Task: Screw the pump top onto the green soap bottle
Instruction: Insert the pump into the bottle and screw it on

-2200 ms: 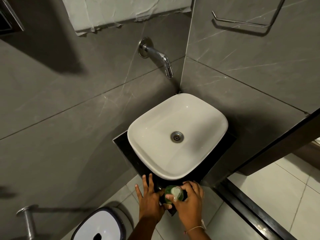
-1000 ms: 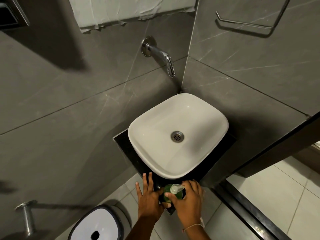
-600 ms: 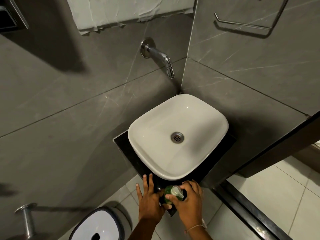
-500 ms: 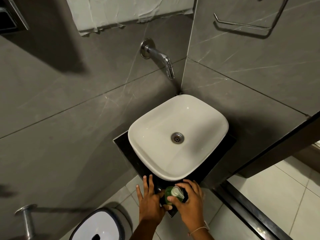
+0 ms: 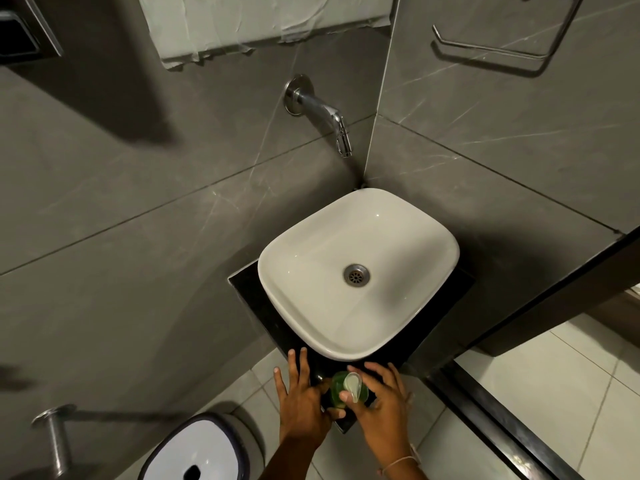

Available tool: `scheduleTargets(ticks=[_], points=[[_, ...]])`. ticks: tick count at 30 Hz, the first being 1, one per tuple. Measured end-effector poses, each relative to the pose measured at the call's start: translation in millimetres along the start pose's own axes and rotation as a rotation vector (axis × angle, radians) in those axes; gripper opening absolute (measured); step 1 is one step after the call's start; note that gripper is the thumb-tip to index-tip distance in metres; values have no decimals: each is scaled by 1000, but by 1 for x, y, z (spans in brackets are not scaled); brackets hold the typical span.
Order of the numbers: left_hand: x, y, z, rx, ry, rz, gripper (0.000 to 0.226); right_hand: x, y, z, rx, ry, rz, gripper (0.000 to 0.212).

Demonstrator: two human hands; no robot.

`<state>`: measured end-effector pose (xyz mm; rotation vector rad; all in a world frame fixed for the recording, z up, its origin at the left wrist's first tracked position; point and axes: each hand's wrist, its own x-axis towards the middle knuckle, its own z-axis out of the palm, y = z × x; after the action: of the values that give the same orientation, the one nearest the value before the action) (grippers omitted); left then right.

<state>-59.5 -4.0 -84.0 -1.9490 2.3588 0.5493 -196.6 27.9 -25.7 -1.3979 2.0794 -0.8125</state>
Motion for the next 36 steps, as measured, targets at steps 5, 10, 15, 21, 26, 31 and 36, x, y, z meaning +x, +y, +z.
scheduleTargets(ticks=[5,10,15,21,26,31,36], points=[[0,-1,0,-3,-2,5,54,1,-6,2,-24,73,56,24],[-1,1,2,5,9,-12,57,-4,-3,2,34,28,33,38],[0,1,0,6,4,5,55,-1,-5,2,32,75,56,34],[-2,3,0,3,4,-15,51,2,-5,4,-2,90,56,37],[-3,4,-1,27,0,-28,54,-7,-9,-3,-9,48,91,39],[-2,5,-1,15,0,-25,55,-17,-6,-21,155,136,-19,31],[-4,4,-1,-1,1,-15,54,-9,-28,-21,200,158,-38,17]])
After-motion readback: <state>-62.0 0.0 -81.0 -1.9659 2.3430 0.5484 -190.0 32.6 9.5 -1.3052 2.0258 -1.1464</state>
